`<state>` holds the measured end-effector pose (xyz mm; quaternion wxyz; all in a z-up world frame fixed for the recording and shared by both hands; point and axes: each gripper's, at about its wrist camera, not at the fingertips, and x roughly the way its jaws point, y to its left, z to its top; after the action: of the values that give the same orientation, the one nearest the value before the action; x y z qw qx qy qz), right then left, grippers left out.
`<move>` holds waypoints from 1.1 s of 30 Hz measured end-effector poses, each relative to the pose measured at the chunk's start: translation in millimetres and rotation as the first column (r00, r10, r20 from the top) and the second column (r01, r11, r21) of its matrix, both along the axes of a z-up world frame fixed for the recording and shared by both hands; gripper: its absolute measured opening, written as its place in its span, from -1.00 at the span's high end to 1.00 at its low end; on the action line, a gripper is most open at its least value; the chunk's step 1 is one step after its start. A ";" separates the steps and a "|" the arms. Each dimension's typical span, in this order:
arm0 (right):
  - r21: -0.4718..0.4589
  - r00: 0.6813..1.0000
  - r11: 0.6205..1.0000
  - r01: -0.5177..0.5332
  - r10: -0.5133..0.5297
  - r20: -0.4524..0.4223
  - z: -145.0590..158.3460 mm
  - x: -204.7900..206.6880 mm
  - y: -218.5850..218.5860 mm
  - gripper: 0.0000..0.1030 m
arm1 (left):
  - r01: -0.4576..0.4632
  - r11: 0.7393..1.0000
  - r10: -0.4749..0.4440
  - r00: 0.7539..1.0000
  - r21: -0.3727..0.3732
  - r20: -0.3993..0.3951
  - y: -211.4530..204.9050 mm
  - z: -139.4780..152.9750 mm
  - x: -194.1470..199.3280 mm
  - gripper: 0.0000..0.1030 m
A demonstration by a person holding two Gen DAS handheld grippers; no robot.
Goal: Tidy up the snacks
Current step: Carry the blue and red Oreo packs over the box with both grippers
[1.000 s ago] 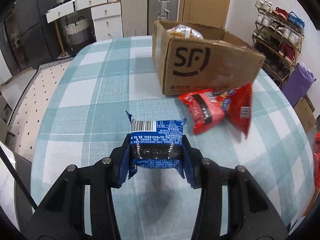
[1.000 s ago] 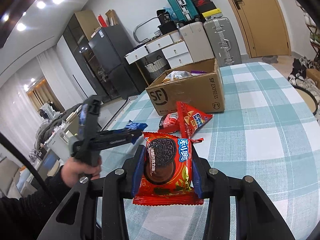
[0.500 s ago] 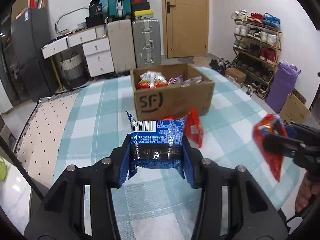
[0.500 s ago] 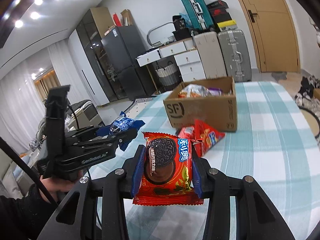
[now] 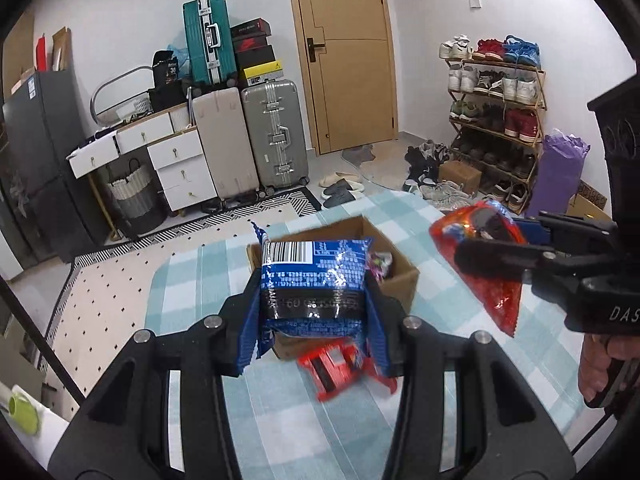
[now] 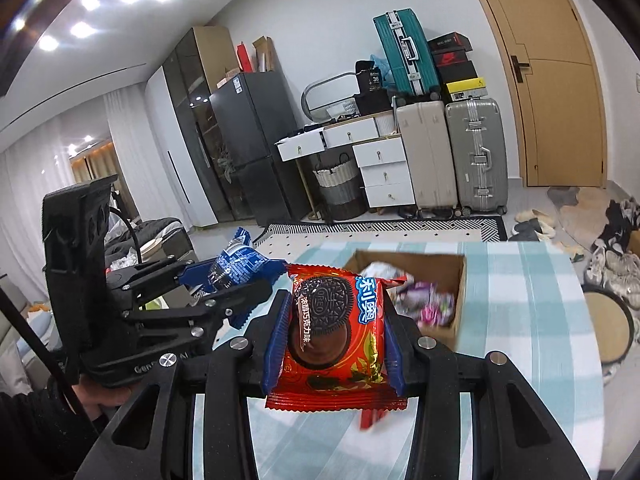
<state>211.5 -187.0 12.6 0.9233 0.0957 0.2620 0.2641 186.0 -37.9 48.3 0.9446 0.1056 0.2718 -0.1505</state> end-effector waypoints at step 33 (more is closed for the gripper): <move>-0.129 0.977 0.992 -0.011 -0.017 -0.214 -71.4 239.5 14.7 0.19 | -0.001 0.999 0.014 0.949 0.039 -0.315 -21.9 -104.2 290.4 0.17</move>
<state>451.0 -172.3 -58.8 0.8942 0.0640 0.3767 0.2331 476.4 -59.8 -55.9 0.8874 0.0973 0.4225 -0.1566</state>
